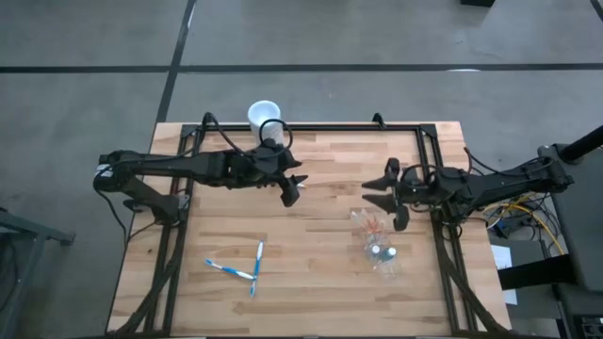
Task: Pick & Place toothbrushing station
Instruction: Put the orange toothbrush into the top section of the transparent organizer
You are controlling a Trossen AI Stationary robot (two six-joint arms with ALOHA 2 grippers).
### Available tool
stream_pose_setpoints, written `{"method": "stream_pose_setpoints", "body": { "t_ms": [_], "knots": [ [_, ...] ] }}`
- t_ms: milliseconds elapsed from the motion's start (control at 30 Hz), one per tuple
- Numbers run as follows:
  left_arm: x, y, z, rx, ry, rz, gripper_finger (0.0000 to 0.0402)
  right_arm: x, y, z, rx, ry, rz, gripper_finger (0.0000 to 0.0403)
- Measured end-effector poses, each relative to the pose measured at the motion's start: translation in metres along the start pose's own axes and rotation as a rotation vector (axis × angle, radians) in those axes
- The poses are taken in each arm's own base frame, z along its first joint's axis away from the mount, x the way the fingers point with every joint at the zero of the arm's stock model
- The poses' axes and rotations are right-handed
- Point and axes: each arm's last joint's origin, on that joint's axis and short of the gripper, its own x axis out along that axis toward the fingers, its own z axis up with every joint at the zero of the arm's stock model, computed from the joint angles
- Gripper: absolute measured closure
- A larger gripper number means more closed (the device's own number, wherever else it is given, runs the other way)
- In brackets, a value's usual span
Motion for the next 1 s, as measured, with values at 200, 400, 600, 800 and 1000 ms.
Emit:
{"method": "stream_pose_setpoints", "body": {
  "t_ms": [200, 400, 600, 800, 1000],
  "knots": [
    [0.0, 0.001, -0.005, 0.017, 0.051, 0.014, 0.0197, 0.0, -0.002, 0.005, -0.032, -0.074, -0.098, 0.0254],
    [0.0, 0.003, -0.009, 0.022, 0.09, 0.028, 0.0197, 0.0, -0.003, 0.007, -0.037, -0.088, -0.126, 0.0256],
    [0.0, 0.006, -0.011, -0.002, 0.11, 0.064, 0.0197, -0.001, -0.003, 0.011, -0.067, -0.125, -0.124, 0.0259],
    [0.001, 0.012, -0.01, -0.096, 0.102, 0.101, 0.0197, -0.001, -0.003, 0.012, -0.116, -0.138, -0.146, 0.0257],
    [0.005, 0.026, -0.01, -0.273, 0.126, 0.135, 0.0197, -0.001, -0.004, 0.013, -0.111, -0.155, -0.175, 0.0252]
  ]
}}
